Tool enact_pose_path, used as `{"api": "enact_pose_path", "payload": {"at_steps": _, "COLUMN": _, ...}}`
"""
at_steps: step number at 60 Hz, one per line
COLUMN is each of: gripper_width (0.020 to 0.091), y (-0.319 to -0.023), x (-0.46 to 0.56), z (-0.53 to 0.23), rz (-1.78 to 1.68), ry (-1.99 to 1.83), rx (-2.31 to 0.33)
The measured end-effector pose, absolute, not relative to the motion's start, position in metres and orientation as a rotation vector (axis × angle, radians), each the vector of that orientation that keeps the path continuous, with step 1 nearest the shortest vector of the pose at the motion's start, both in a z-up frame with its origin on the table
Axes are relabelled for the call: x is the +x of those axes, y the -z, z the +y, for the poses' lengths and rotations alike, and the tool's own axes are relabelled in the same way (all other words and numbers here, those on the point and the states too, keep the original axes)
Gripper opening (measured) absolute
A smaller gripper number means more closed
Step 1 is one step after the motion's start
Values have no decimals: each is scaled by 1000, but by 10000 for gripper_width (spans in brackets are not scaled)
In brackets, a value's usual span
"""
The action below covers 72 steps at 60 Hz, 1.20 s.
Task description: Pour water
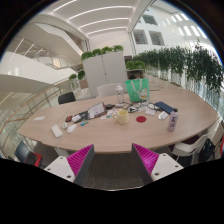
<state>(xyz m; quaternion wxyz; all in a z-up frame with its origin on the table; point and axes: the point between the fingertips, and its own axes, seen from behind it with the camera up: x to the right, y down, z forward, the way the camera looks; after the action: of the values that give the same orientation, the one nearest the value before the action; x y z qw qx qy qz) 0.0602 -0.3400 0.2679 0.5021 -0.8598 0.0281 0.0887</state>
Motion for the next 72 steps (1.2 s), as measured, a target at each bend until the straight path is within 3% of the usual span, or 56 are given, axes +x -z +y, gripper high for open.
{"api": "enact_pose_path", "payload": {"at_steps": 19, "gripper_width": 826, "y": -231, "x": 116, "z": -322, "rz": 132, "ry": -176, "rx": -2091}}
{"api": "enact_pose_path", "payload": {"at_steps": 26, "gripper_width": 819, "y": -219, "x": 193, "z": -291, "rz": 103, "ry": -63, "rx": -1955}}
{"api": "enact_pose_path", "payload": {"at_steps": 33, "gripper_width": 819, "y": -184, "x": 283, "z": -251, "rz": 95, "ry": 79, "rx": -1888}}
{"api": "enact_pose_path", "payload": {"at_steps": 49, "gripper_width": 820, "y": -91, "x": 426, "z": -80, "rz": 163, "ry": 161, "rx": -1827}}
{"api": "enact_pose_path", "payload": {"at_steps": 58, "gripper_width": 816, "y": -74, "x": 461, "z": -26, "rz": 140, "ry": 174, "rx": -1809}}
{"api": "enact_pose_path", "payload": {"at_steps": 60, "gripper_width": 780, "y": -66, "x": 462, "z": -2, "rz": 130, "ry": 166, "rx": -1796}}
{"api": "enact_pose_path", "payload": {"at_steps": 63, "gripper_width": 537, "y": -66, "x": 463, "z": 0, "rz": 99, "ry": 166, "rx": -1799}}
{"api": "enact_pose_path", "payload": {"at_steps": 72, "gripper_width": 519, "y": -67, "x": 458, "z": 21, "rz": 71, "ry": 151, "rx": -1759}}
